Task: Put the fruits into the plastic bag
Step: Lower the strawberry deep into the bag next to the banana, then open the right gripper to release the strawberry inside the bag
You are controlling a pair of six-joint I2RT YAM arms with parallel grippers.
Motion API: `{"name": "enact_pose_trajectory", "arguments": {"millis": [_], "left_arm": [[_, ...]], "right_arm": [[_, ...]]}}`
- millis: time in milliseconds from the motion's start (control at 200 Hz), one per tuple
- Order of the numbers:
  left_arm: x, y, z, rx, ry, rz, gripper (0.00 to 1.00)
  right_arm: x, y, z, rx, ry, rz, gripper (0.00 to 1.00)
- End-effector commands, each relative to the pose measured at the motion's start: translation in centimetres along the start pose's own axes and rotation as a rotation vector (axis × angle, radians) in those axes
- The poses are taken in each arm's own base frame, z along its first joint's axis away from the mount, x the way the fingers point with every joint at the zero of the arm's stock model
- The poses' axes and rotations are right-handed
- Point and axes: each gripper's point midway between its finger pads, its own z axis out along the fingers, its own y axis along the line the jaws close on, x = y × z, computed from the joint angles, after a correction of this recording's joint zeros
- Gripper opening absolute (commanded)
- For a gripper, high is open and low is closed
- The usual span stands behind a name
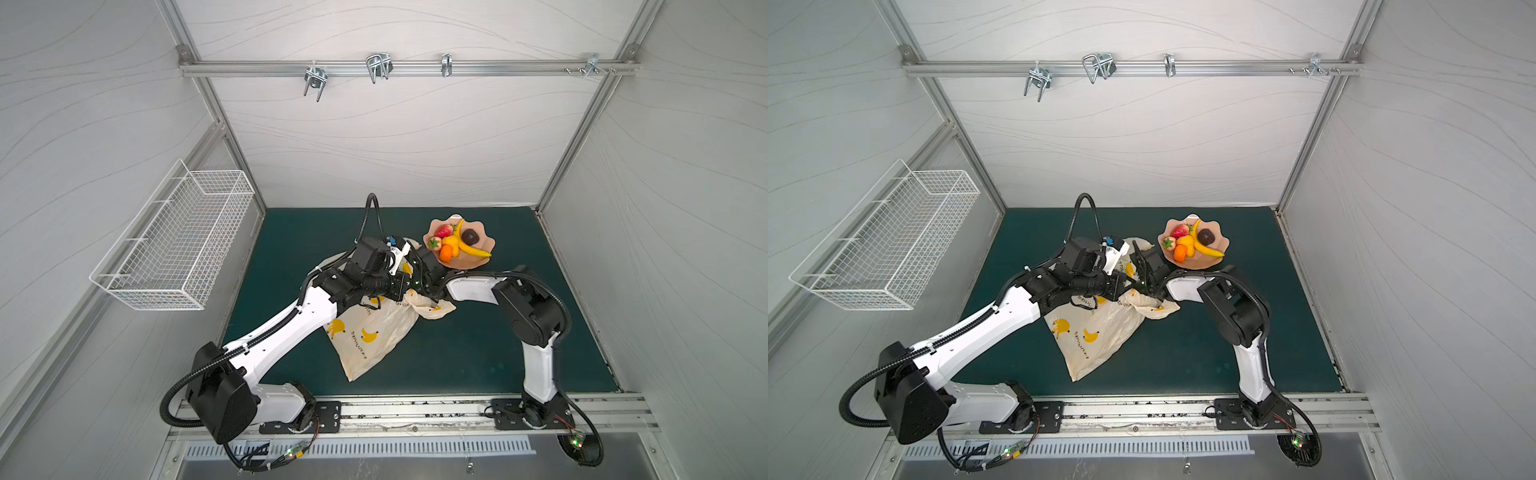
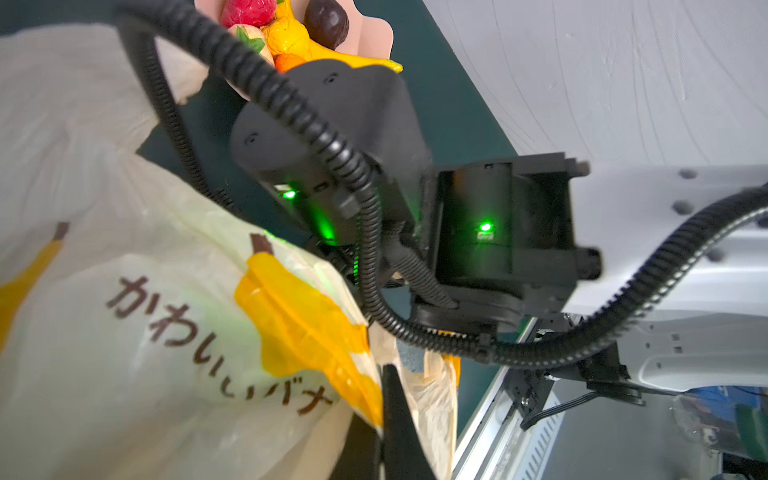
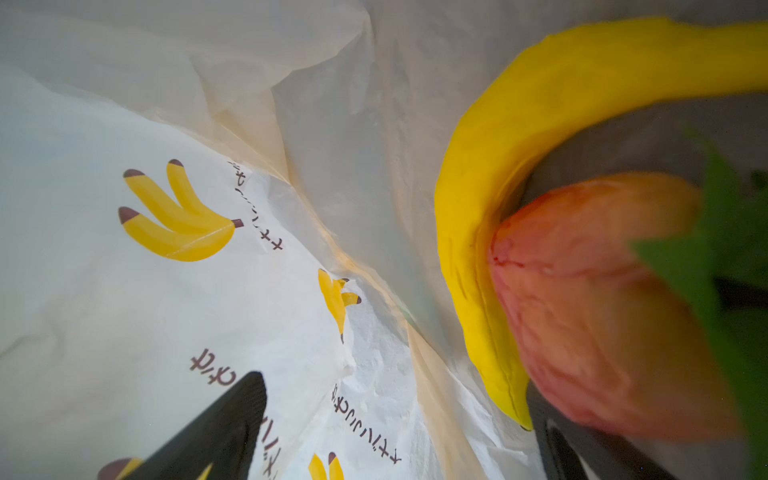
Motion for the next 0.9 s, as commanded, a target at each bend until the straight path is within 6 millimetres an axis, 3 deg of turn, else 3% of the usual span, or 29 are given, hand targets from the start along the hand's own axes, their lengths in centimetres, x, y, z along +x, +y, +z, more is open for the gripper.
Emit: {"name": "enact_pose_trajectory", "arguments": {"millis": [0,205,460,715,895], "left_arm": [[-0.3,0.6,-0.7,-0.051,0.010,0.067,0.00],[2.3,3.1,-1.4,-0.122,0.023,0.003,0.00],[4.2,3.7,-2.1,-0.132,0.004,-0.042,0.00],[3.4,3.1,-3.1,-0.122,-0.027,-0.031,0.00],[2.2,2.0,-4.2,-0.097,-0.041,-0.026,0.00]], "right_arm": [[-1.4,0.7,-1.8,0.008,-0.140,-0.001,0.99],[-0.9,0.6,-2.4,0.023,-0.145,-0.014,0.99],[-0.4,1.9,-4.6,0.074,-0.192,-0.095,0.99],[-0.6,2.0,-7.1,0.126,-0.273,-0.133,0.99],[-0.6,3.4,-7.4,0.057,-0.276,-0.184,0.99]]}}
